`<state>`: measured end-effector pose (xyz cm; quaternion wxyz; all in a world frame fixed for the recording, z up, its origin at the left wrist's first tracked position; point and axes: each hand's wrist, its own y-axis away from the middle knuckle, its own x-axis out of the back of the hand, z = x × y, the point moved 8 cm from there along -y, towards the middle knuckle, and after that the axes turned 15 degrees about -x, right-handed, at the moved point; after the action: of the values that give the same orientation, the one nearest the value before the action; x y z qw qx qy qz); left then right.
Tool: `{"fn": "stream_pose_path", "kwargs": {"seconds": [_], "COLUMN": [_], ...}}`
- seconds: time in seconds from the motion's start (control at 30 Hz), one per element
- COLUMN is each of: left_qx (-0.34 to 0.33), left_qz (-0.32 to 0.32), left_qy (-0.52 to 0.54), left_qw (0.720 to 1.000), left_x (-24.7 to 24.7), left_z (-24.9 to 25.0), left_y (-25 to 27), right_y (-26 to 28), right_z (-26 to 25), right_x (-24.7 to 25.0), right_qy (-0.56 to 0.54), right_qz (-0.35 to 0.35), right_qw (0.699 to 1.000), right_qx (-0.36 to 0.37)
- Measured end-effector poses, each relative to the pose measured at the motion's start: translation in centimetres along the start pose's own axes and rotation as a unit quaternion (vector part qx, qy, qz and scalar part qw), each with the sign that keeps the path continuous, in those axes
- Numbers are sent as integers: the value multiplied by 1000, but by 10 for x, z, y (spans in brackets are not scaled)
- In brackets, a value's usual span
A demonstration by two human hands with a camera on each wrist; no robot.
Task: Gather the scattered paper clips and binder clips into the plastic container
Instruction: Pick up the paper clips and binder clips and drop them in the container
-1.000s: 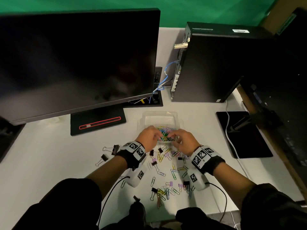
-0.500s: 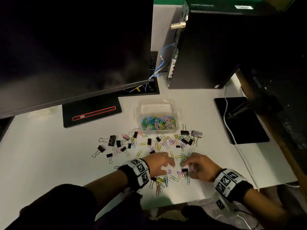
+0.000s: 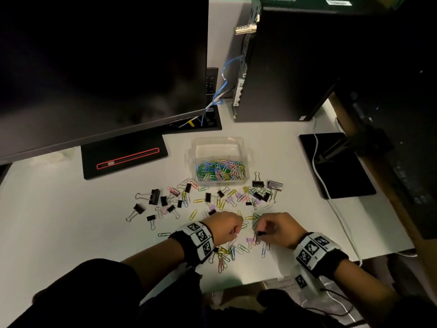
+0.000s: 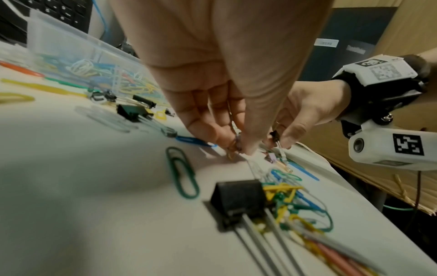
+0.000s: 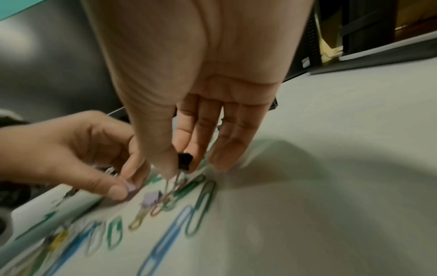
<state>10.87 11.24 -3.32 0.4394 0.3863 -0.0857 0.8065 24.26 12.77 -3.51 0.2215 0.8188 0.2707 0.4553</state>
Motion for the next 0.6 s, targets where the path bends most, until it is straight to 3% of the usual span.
{"fn": "stream_pose_path", "kwargs": {"seconds": [0.2,0.33,0.5,0.6], "left_qx": [33,54,112,142], "left_qz": [76,118,111,96], "left_qy": [26,-8,-39,-49], "left_qw": [996,991,987,984], "left_x": [26,49,62,62], "left_z": [-16,-30,-56,-68], "left_y": [14,36,61,69], "right_y": [-3,-5,-1,4], "right_z": [21,38,29,12], "right_x": [49,53,56,40], "right_qy": [-78,-63,-28,33], "right_qz": [101,112,173,113], "right_qw": [991,988,984,993], "right_qx": [-50,-81,-40,20]}}
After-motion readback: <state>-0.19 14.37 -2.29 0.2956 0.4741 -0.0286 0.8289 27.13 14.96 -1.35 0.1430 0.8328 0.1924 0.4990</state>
